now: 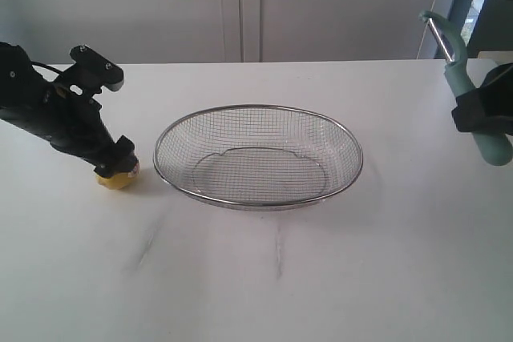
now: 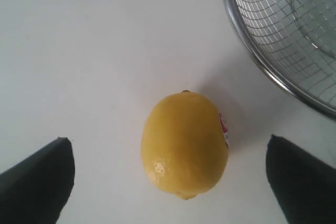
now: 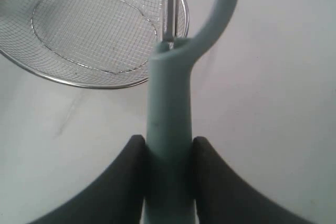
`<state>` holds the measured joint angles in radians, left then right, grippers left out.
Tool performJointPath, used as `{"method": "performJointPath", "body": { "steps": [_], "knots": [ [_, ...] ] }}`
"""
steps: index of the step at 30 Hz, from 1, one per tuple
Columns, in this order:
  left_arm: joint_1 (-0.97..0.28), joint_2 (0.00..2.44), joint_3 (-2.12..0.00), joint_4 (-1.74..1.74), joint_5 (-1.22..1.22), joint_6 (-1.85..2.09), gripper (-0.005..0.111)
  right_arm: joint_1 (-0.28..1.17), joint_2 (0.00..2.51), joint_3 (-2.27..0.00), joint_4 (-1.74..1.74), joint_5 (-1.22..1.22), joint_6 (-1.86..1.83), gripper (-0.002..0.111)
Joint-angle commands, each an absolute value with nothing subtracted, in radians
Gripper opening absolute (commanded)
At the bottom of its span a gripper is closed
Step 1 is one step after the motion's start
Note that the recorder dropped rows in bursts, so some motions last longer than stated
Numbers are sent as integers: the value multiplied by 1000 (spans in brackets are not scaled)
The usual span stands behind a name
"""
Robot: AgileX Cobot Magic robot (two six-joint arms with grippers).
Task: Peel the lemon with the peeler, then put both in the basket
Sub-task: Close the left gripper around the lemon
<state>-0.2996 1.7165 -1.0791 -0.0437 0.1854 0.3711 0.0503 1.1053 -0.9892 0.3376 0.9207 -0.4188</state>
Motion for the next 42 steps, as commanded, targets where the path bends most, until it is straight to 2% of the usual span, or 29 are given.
{"method": "performJointPath", "body": {
  "steps": [1, 35, 38, 42],
  "knots": [
    [-302, 1717, -1084, -52, 184, 374, 105, 51, 1096, -986, 345, 909, -414, 0],
    [-302, 1897, -1083, -52, 36, 374, 104, 51, 1096, -986, 347, 900, -414, 0],
    [-302, 1897, -1083, -52, 34, 374, 96, 51, 1096, -986, 347, 895, -414, 0],
    [-302, 1897, -1083, -52, 43, 374, 66, 51, 1096, -986, 347, 895, -414, 0]
  ]
}}
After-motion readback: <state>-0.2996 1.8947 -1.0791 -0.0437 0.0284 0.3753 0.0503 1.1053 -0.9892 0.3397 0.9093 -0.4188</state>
